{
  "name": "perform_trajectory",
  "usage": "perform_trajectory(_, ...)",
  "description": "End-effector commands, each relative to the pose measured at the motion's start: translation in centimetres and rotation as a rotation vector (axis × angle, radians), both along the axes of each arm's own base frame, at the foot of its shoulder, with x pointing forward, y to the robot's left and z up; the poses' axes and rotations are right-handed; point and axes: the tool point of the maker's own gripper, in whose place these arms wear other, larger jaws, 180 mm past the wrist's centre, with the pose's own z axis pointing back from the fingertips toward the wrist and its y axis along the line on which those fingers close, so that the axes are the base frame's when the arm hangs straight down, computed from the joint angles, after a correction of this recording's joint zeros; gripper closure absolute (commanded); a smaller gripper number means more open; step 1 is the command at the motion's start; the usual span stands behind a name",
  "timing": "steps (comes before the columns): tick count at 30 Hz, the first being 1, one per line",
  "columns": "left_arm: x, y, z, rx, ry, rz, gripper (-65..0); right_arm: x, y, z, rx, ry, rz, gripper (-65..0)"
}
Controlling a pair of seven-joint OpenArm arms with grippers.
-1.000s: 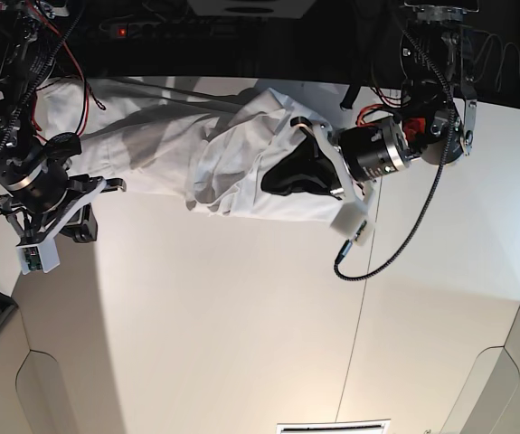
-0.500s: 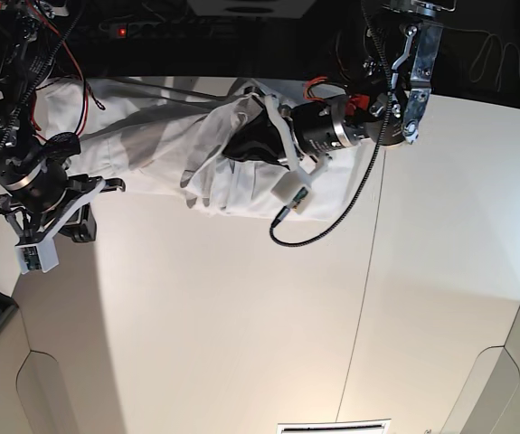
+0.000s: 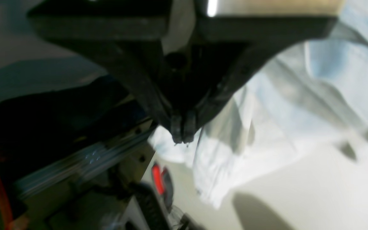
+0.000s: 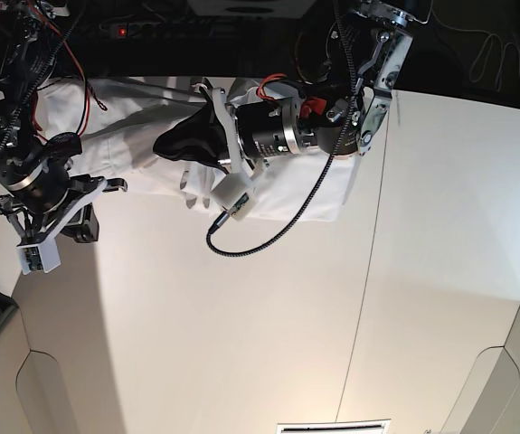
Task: Layout the t-shirt on the table in an organized manner, then fold the t-shirt properly
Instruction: 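Lay the lifted end over the strip middle with the left gripper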
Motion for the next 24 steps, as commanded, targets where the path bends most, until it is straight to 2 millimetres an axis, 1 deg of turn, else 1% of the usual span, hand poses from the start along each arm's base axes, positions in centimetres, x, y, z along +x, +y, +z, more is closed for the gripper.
perform_trajectory(1,1.2,-0.1,2.3,-0.061,-0.047,0.015,0.0,0.7,0.0,1.4,0.0,-0.057,0.004,0.0)
perform_trajectory(5,2.7,1.3,3.6,-0.076,-0.062,0.04,0.0,0.7,-0.1,1.4,-0.003,-0.057,0.003,0.0)
perform_trajectory(10,5.2,4.5,4.2,-0.054,-0.097,0.145,0.0,0.7,-0.5,1.3,-0.026,-0.056,-0.005,0.0)
perform_trajectory(14,6.9,8.3,3.6,-0.012,-0.098,0.245,0.0,0.8,-0.6,1.3,-0.034,-0.058,-0.008,0.0)
perform_trajectory(19,8.3,13.2,2.8,0.054,-0.102,0.353,0.0,0.9,-0.9,1.4,-0.05,-0.064,-0.012,0.0)
perform_trajectory(22,8.3,15.4,2.0,0.117,-0.084,0.371,0.0,0.9,-1.7,1.4,-0.09,-0.067,-0.019,0.0)
perform_trajectory(24,7.6,16.2,0.9,0.18,-0.052,0.338,0.0,0.8,-2.4,1.3,-0.122,-0.056,-0.022,0.0)
